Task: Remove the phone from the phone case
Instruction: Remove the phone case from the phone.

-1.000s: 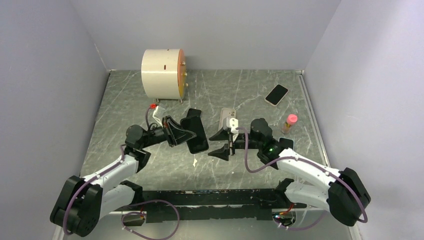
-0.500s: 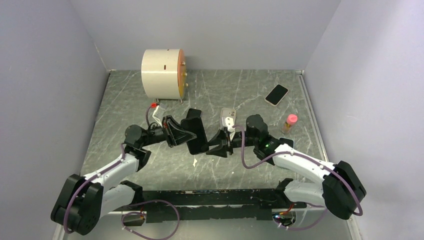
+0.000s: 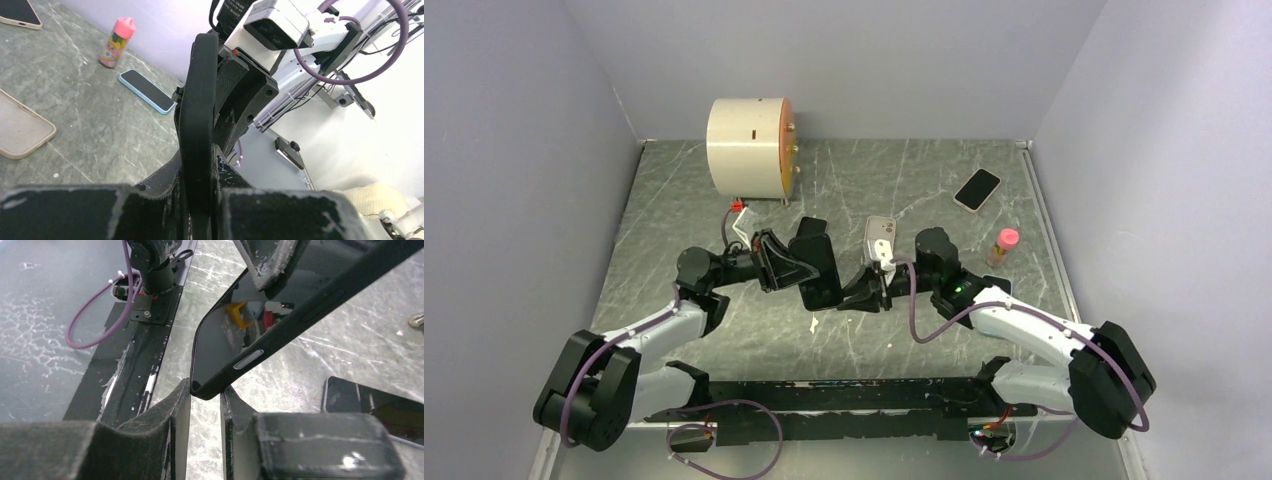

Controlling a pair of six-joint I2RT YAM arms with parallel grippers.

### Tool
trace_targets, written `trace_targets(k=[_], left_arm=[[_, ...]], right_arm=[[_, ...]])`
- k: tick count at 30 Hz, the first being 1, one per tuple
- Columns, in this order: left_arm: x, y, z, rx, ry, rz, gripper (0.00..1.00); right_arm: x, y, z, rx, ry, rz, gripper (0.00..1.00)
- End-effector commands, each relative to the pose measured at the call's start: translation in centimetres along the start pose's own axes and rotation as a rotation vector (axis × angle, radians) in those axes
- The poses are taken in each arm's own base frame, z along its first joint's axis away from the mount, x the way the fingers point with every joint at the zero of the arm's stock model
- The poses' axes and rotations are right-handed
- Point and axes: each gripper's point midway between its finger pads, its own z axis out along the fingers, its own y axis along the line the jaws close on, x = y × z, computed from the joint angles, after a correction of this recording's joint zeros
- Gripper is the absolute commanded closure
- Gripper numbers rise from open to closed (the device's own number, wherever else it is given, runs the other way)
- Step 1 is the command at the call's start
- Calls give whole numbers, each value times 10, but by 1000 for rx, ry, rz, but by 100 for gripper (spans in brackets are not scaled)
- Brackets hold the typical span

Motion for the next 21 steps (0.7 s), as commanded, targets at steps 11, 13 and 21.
trace_targets(k=[11, 13, 21], left_arm=[[-26, -26, 12, 120, -5, -34, 97], [-25, -30, 11, 137, 1, -28, 97], [-23, -36, 9, 175, 14, -19, 97]], right_arm=[[-13, -10, 6, -31, 43, -313, 100], [-13, -14, 6, -20, 44, -329, 100], [-18, -29, 8, 50, 42, -346, 100]])
